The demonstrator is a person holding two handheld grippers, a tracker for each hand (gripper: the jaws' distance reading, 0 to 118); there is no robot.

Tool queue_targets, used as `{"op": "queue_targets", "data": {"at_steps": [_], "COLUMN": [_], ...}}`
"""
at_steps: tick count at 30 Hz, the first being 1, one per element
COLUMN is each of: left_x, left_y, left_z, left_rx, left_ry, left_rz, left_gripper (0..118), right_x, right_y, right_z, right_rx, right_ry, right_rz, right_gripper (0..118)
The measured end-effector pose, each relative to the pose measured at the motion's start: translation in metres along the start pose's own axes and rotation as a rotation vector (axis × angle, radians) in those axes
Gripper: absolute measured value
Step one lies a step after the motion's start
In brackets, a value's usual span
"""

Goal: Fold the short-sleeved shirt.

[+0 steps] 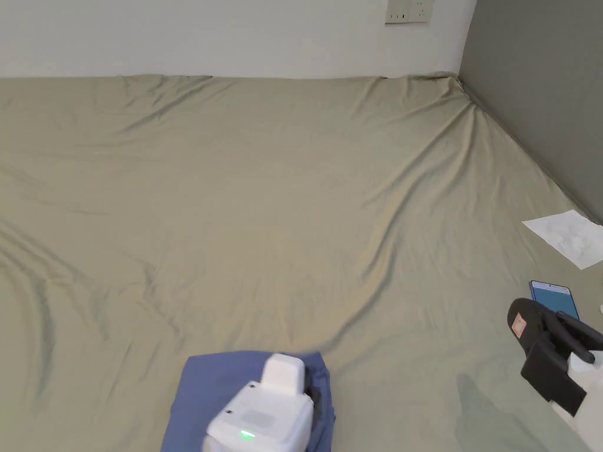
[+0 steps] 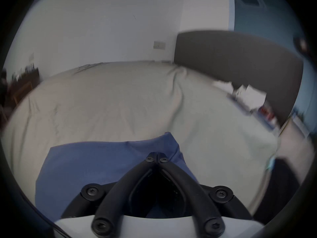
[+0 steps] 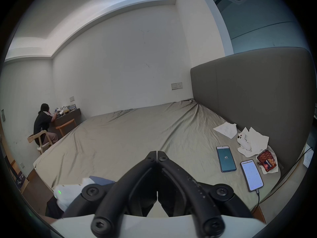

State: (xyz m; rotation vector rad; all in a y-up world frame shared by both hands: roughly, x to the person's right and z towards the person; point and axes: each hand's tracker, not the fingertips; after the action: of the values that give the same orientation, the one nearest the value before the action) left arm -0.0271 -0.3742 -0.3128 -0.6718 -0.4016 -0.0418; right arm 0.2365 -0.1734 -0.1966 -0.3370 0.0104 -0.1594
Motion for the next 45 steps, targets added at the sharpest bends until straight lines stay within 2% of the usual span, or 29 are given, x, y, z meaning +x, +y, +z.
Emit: {"op": "queue_targets", "data": {"at_steps": [1, 2, 4, 7, 9, 12, 14, 16, 18, 20, 22, 23, 25, 27, 29, 31, 32, 33, 35, 37, 41, 43, 44, 45], "left_x": [0.018, 0.031, 0.04, 0.041, 0.046, 0.05, 0.052, 0.028, -0.009, -0.055, -0.104, -0.123, -0.158, -0.179, -0.195, -0.204, -0.207, -0.21, -0.217, -0.224, -0.227, -0.222, -0.22, -0.219], "left_y": [-0.004, -0.004, -0.002, 0.005, 0.01, 0.014, 0.021, 0.032, 0.042, 0.048, 0.051, 0.051, 0.048, 0.043, 0.04, 0.036, 0.035, 0.032, 0.029, 0.028, 0.026, 0.02, 0.018, 0.017], "left_z": [-0.004, -0.002, 0.005, -0.001, -0.006, -0.005, 0.02, 0.055, 0.084, 0.105, 0.123, 0.128, 0.134, 0.139, 0.135, 0.122, 0.117, 0.11, 0.096, 0.081, 0.056, 0.043, 0.039, 0.035], "left_rx": [-0.022, 0.022, 0.03, -0.096, -0.152, -0.19, -0.158, -0.072, -0.062, -0.04, -0.054, -0.055, -0.071, -0.097, -0.133, -0.198, -0.21, -0.233, -0.287, -0.319, -0.42, -0.501, -0.525, -0.519], "left_ry": [0.116, 0.15, 0.108, -0.027, -0.038, -0.258, -0.277, -0.325, -0.271, -0.278, -0.199, -0.19, -0.197, -0.145, -0.142, -0.128, -0.13, -0.138, -0.146, -0.141, -0.15, -0.204, -0.229, -0.26], "left_rz": [-0.136, -0.226, -0.268, -0.126, -0.076, 0.093, 0.114, 0.145, 0.219, 0.336, 0.425, 0.444, 0.475, 0.55, 0.539, 0.574, 0.576, 0.584, 0.602, 0.614, 0.588, 0.566, 0.603, 0.638], "left_gripper": [0, 0, 0, 0, 0, 0, 0, 0, 0, 0, 0, 1, 2, 4, 17, 20, 25, 35, 73, 96, 95, 93, 88, 78], "right_x": [0.001, 0.002, 0.003, 0.005, 0.002, -0.008, -0.014, -0.025, -0.042, -0.065, -0.099, -0.11, -0.13, -0.139, -0.144, -0.144, -0.143, -0.142, -0.142, -0.143, -0.139, -0.137, -0.136, -0.136], "right_y": [-0.002, -0.004, -0.008, -0.013, -0.013, -0.01, -0.007, -0.006, -0.012, -0.027, -0.055, -0.072, -0.102, -0.126, -0.145, -0.163, -0.168, -0.171, -0.165, -0.165, -0.164, -0.167, -0.168, -0.168], "right_z": [-0.001, -0.002, -0.005, -0.012, -0.014, -0.013, -0.016, -0.022, -0.037, -0.059, -0.088, -0.101, -0.122, -0.141, -0.156, -0.168, -0.171, -0.173, -0.171, -0.173, -0.17, -0.169, -0.169, -0.169], "right_rx": [-0.009, -0.018, -0.032, -0.051, -0.054, -0.047, -0.051, -0.075, -0.136, -0.213, -0.314, -0.355, -0.448, -0.514, -0.593, -0.663, -0.669, -0.651, -0.648, -0.654, -0.646, -0.641, -0.639, -0.634], "right_ry": [-0.002, -0.003, 0.002, 0.012, 0.017, 0.025, 0.033, 0.054, 0.128, 0.236, 0.304, 0.337, 0.354, 0.357, 0.339, 0.314, 0.303, 0.312, 0.319, 0.323, 0.334, 0.334, 0.336, 0.339], "right_rz": [0.002, 0.007, 0.01, -0.013, -0.021, 0.007, 0.03, 0.062, 0.079, 0.102, 0.156, 0.151, 0.161, 0.159, 0.181, 0.222, 0.23, 0.216, 0.219, 0.243, 0.232, 0.208, 0.209, 0.21], "right_gripper": [0, 0, 0, 0, 0, 0, 0, 0, 0, 0, 0, 0, 0, 0, 0, 0, 0, 0, 0, 0, 0, 0, 0, 0]}}
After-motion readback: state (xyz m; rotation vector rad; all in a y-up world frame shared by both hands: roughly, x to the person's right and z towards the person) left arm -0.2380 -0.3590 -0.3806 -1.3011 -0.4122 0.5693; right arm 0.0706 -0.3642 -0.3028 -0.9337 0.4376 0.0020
